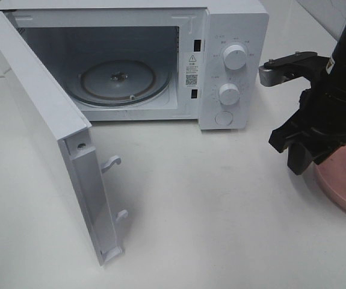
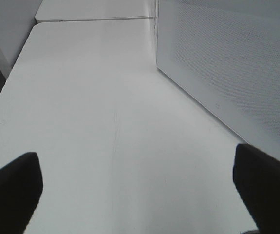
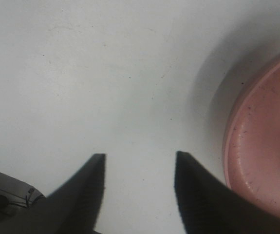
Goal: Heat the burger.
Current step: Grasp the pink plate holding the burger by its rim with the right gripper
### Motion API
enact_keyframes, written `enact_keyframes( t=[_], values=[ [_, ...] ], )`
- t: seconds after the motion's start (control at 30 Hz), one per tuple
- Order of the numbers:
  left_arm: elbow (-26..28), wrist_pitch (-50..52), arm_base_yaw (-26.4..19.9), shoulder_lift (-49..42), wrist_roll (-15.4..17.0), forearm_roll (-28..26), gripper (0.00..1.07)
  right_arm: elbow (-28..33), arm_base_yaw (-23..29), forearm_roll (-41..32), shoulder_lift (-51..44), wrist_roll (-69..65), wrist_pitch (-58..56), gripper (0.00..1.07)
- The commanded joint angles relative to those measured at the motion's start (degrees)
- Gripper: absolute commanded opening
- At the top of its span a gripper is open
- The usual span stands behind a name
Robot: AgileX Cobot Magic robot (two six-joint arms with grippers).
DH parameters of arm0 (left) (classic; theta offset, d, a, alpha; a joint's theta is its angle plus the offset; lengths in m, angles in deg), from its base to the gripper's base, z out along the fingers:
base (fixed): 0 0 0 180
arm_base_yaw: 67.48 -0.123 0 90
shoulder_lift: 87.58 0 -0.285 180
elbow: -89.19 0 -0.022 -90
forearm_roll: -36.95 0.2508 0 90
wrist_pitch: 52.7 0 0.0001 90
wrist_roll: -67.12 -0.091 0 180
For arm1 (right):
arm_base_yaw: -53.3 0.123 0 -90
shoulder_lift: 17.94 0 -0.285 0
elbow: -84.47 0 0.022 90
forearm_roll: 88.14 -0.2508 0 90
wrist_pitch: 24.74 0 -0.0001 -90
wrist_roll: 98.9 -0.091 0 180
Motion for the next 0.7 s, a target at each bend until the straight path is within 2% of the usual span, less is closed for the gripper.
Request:
enact_keyframes(
  t=[0.03, 0.07, 0.1, 0.2, 0.37, 0.7],
  values=[
    [-0.17, 0.92, 0.11, -1.26, 0.11, -0.29, 1.00, -0.40, -0.34, 0.92, -0.46, -0.57, -0.74, 0.70],
    [-0.17, 0.92, 0.11, -1.26, 0.11, -0.29, 1.00, -0.40, -0.34, 2.06, -0.46, -0.63, -0.69, 0.91],
    [-0.17, 0.92, 0.11, -1.26, 0.11, -0.29, 1.00, -0.40, -0.34, 2.98, -0.46, -0.74, -0.69, 1.03],
    [-0.17, 0.92, 0.11, -1.26, 0.11, -0.29, 1.00, -0.40, -0.34, 3.21, -0.46, -0.74, -0.69, 1.03],
    [-0.17, 0.92, 0.11, -1.26, 0.11, -0.29, 1.00, -0.40, -4.70, 3.15, -0.29, -2.69, -1.32, 1.01],
    [-0.17, 0.92, 0.11, -1.26, 0.11, -0.29, 1.00, -0.40, -10.08, 3.61, 2.12, -5.50, 1.78, 0.99]
  ],
)
